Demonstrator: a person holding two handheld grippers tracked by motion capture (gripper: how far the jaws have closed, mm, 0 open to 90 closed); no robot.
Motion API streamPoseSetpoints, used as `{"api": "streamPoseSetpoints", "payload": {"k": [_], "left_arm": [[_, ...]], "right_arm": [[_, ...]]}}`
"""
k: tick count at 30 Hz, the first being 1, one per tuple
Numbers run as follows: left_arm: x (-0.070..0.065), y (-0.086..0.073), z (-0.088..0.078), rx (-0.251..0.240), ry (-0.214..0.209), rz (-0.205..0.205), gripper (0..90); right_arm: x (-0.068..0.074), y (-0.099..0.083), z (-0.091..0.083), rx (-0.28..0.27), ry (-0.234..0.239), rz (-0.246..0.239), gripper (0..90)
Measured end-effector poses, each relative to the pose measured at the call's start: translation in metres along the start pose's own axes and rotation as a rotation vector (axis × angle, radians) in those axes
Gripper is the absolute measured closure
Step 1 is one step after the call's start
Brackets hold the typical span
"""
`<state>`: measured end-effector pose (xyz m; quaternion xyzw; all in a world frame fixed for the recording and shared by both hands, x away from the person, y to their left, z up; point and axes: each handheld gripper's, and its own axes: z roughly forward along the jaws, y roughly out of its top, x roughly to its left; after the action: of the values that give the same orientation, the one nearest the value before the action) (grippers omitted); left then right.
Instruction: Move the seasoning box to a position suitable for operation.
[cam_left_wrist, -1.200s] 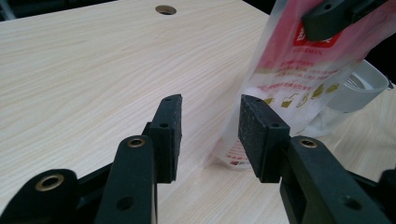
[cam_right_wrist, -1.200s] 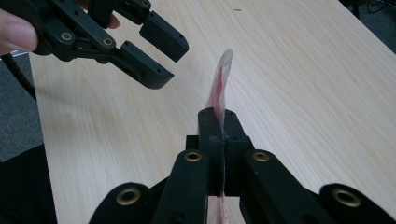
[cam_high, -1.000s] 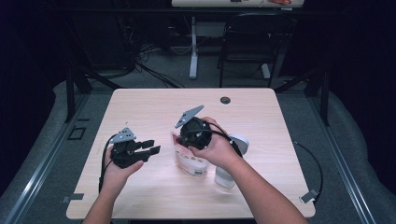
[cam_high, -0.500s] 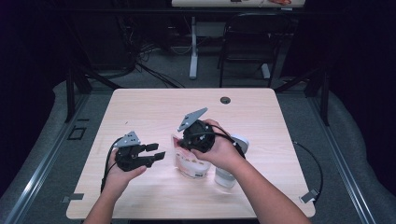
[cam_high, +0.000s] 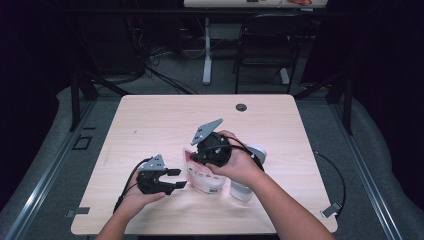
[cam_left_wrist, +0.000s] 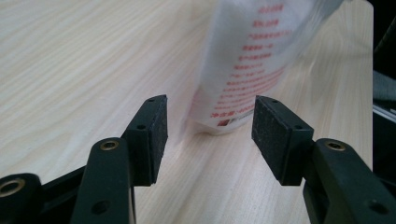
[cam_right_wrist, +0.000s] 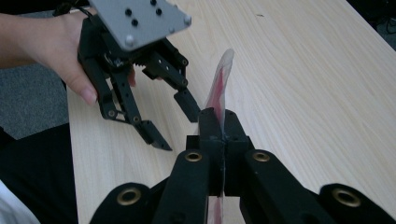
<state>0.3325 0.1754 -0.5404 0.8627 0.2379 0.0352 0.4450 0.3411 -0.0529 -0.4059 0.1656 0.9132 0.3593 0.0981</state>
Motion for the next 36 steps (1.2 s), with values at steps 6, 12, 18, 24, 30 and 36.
{"api": "streamPoseSetpoints", "payload": {"k": [6,12,18,24,30,36], "left_arm": [[-0.004,-0.001,0.013,0.001,-0.005,0.024,46.1],[-0.004,-0.003,0.020,-0.030,-0.038,0.025,45.9],[-0.004,-0.003,0.026,-0.038,-0.063,0.024,44.1],[-0.007,-0.003,0.033,-0.027,-0.075,0.046,40.0],[-0.009,-0.002,0.034,-0.039,-0.082,0.060,39.1],[-0.011,-0.002,0.035,-0.065,-0.075,0.069,37.1]], "right_arm": [[0.001,0.000,-0.001,0.004,0.005,-0.010,90.0],[0.003,0.000,-0.001,0.006,0.020,-0.023,90.0],[0.004,0.000,-0.001,0.007,0.024,-0.030,90.0],[0.006,0.000,-0.001,0.005,0.044,-0.038,90.0],[0.006,0.000,-0.002,-0.009,0.056,-0.036,90.0],[0.007,0.002,-0.005,-0.032,0.063,-0.037,90.0]]}}
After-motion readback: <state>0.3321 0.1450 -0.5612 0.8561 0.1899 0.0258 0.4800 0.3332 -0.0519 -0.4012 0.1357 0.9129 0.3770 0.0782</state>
